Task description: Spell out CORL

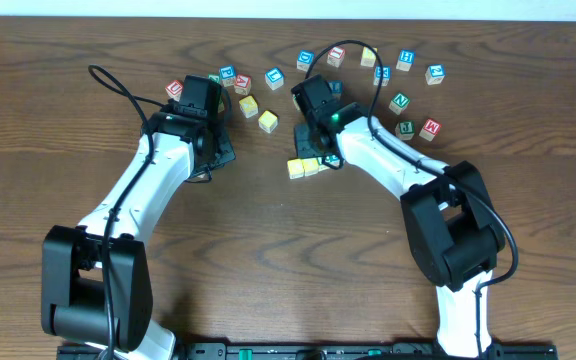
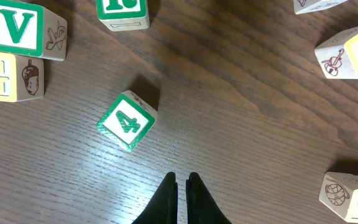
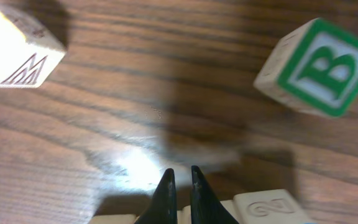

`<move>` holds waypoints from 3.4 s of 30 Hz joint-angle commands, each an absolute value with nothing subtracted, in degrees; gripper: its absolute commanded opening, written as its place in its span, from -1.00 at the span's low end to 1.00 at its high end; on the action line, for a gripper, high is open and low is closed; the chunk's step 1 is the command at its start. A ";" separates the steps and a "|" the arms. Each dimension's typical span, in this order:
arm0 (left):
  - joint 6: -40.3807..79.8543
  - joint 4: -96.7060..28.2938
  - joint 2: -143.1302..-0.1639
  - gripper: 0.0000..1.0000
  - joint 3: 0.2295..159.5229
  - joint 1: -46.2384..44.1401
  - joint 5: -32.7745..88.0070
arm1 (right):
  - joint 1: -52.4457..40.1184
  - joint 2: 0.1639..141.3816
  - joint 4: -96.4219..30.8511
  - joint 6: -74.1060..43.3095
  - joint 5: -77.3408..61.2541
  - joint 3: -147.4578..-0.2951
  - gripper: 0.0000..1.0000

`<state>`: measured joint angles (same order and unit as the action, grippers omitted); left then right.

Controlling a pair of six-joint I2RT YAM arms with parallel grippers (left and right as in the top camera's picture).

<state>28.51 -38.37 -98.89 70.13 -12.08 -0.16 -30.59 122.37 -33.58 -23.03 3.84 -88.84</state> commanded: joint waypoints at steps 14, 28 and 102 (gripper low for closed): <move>28.82 -38.48 -99.04 -0.85 70.35 -12.21 -0.47 | -30.15 122.52 -34.04 -23.77 3.99 -89.08 -0.98; 28.82 -38.48 -99.04 -0.85 70.35 -12.21 -0.47 | -30.22 122.52 -35.99 -23.77 4.36 -89.06 -0.98; 28.80 -38.46 -99.04 -0.86 70.35 -12.21 -0.47 | -26.70 122.48 -36.49 -18.22 2.17 -89.21 -0.98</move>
